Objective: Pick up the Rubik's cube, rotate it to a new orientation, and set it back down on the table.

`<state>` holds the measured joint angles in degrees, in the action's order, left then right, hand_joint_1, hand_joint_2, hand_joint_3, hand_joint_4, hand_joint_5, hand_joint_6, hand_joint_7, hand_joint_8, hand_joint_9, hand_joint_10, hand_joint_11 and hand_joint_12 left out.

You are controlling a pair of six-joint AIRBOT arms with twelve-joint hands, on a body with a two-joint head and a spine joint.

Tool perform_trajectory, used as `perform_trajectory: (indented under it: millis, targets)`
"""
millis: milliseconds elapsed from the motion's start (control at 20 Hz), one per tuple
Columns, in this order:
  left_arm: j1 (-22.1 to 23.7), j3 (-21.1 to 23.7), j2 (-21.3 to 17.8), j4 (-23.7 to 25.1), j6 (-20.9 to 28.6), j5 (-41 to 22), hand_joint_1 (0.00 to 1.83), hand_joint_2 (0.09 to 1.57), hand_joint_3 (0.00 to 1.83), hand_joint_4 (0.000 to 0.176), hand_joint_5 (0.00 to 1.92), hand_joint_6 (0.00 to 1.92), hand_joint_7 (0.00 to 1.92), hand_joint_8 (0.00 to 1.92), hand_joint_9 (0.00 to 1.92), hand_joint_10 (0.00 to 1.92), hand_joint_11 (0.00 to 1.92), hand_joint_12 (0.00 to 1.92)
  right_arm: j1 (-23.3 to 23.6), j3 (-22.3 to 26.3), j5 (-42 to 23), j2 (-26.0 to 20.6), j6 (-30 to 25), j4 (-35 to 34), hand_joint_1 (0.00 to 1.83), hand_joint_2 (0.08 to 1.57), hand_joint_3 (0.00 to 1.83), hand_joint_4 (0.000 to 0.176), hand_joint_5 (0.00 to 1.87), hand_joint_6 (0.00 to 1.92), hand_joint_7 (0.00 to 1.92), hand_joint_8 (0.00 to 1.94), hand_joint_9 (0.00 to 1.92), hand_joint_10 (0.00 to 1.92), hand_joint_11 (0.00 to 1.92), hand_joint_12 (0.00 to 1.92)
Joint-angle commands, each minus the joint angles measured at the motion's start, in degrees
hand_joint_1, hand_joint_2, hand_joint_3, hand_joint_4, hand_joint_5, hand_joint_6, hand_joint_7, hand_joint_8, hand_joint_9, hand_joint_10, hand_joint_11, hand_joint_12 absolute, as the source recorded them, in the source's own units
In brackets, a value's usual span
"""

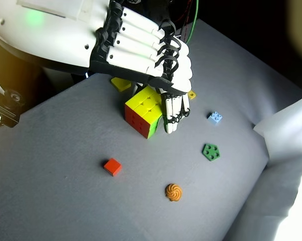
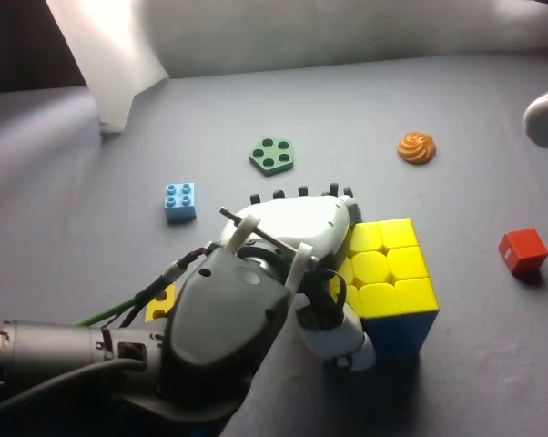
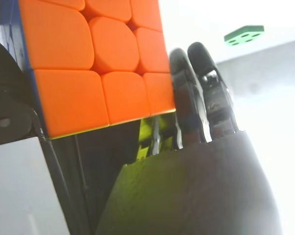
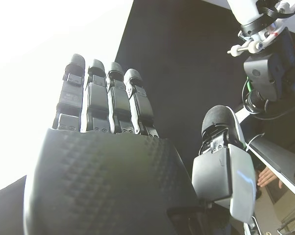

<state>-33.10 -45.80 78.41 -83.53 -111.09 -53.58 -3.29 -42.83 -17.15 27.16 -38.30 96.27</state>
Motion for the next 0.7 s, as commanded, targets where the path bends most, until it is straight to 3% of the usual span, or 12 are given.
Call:
perform_trajectory:
  millis: [0, 50, 150, 200, 250, 350, 400, 500, 550, 600, 650]
  targets:
    - [-0.26, 0.38, 0.14, 2.01, 0.3, 0.44, 1.48, 1.16, 0.0, 0.0, 0.85, 0.92, 0.88, 1.31, 0.84, 1.32, 0.56, 1.49, 1.11, 0.07, 0.49, -0.17, -0.25, -2.08, 0.0, 1.14, 0.0, 0.0, 0.07, 0.0, 0.06, 0.0, 0.02, 0.0, 0.0, 0.07]
    - [-0.23, 0.39, 0.08, 2.15, 0.38, 0.44, 1.48, 1.2, 0.0, 0.0, 0.81, 0.93, 0.8, 1.48, 0.78, 1.47, 0.52, 1.48, 1.12, 0.06, 0.49, -0.17, -0.24, -2.08, 0.0, 1.14, 0.0, 0.0, 0.07, 0.0, 0.06, 0.0, 0.03, 0.0, 0.0, 0.07]
    - [-0.11, 0.43, 0.01, 2.4, 0.52, 0.44, 1.48, 1.21, 0.0, 0.0, 0.81, 0.91, 0.74, 1.57, 0.73, 1.58, 0.51, 1.46, 1.13, 0.04, 0.45, -0.22, 0.1, -2.08, 0.0, 1.14, 0.0, 0.0, 0.09, 0.0, 0.09, 0.0, 0.06, 0.0, 0.0, 0.13]
    - [-0.08, 0.47, -0.03, 2.63, 0.75, 0.44, 1.48, 1.22, 0.0, 0.0, 0.81, 0.92, 0.73, 1.6, 0.71, 1.61, 0.51, 1.46, 1.14, 0.04, 0.28, -0.3, 0.72, -2.08, 0.0, 1.14, 0.0, 0.0, 0.1, 0.0, 0.1, 0.0, 0.07, 0.0, 0.0, 0.16]
    - [-0.01, 0.53, -0.09, 2.87, 1.04, 0.44, 1.48, 1.2, 0.0, 0.0, 0.85, 0.87, 0.77, 1.53, 0.74, 1.5, 0.5, 1.54, 1.16, 0.01, -0.17, -0.4, 1.31, -2.08, 0.0, 1.14, 0.0, 0.0, 0.11, 0.0, 0.11, 0.0, 0.07, 0.0, 0.0, 0.15]
    - [0.42, 0.67, -0.44, 3.86, 1.52, 0.44, 1.36, 1.21, 0.0, 0.0, 0.84, 0.85, 0.78, 1.48, 0.71, 1.5, 0.64, 1.14, 1.26, -0.58, -3.93, -0.49, 1.66, -2.08, 0.0, 1.14, 0.0, 0.0, 0.11, 0.0, 0.1, 0.0, 0.06, 0.0, 0.0, 0.11]
    - [0.7, 0.72, -0.64, 4.3, 1.8, 0.44, 1.36, 1.2, 0.0, 0.0, 0.87, 0.78, 0.78, 1.48, 0.71, 1.57, 0.63, 1.18, 1.29, -0.9, -5.86, -0.55, 1.74, -2.08, 0.0, 1.14, 0.0, 0.0, 0.13, 0.0, 0.13, 0.0, 0.08, 0.0, 0.0, 0.2]
    - [1.76, 0.87, -1.34, 4.85, 2.01, 0.99, 1.36, 1.21, 0.0, 0.0, 0.84, 0.81, 0.78, 1.44, 0.7, 1.56, 0.62, 1.15, 1.28, -1.4, -9.26, -0.93, 4.79, -2.08, 0.0, 1.13, 0.0, 0.0, 0.1, 0.0, 0.1, 0.0, 0.06, 0.0, 0.0, 0.15]
    - [2.39, 0.95, -1.82, 4.9, 1.96, 1.54, 1.36, 1.19, 0.0, 0.0, 0.9, 0.72, 0.8, 1.44, 0.73, 1.56, 0.63, 1.16, 1.22, -1.53, -9.99, -1.13, 6.56, -2.07, 0.0, 1.13, 0.0, 0.0, 0.08, 0.0, 0.09, 0.0, 0.06, 0.0, 0.0, 0.14]
    - [2.84, 1.06, -2.11, 4.9, 1.85, 1.74, 1.46, 1.2, 0.0, 0.0, 0.85, 0.82, 0.77, 1.48, 0.74, 1.59, 0.53, 1.4, 1.02, -1.71, -10.38, -1.19, 7.03, -2.07, 0.0, 1.13, 0.0, 0.0, 0.1, 0.0, 0.1, 0.0, 0.07, 0.0, 0.0, 0.18]
    - [3.36, 1.26, -2.54, 4.96, 1.85, 1.77, 1.48, 1.21, 0.0, 0.0, 0.83, 0.86, 0.75, 1.52, 0.72, 1.64, 0.49, 1.46, 0.44, -2.06, -10.72, -1.21, 7.07, -2.03, 0.0, 1.13, 0.0, 0.0, 0.11, 0.0, 0.1, 0.0, 0.06, 0.0, 0.0, 0.17]
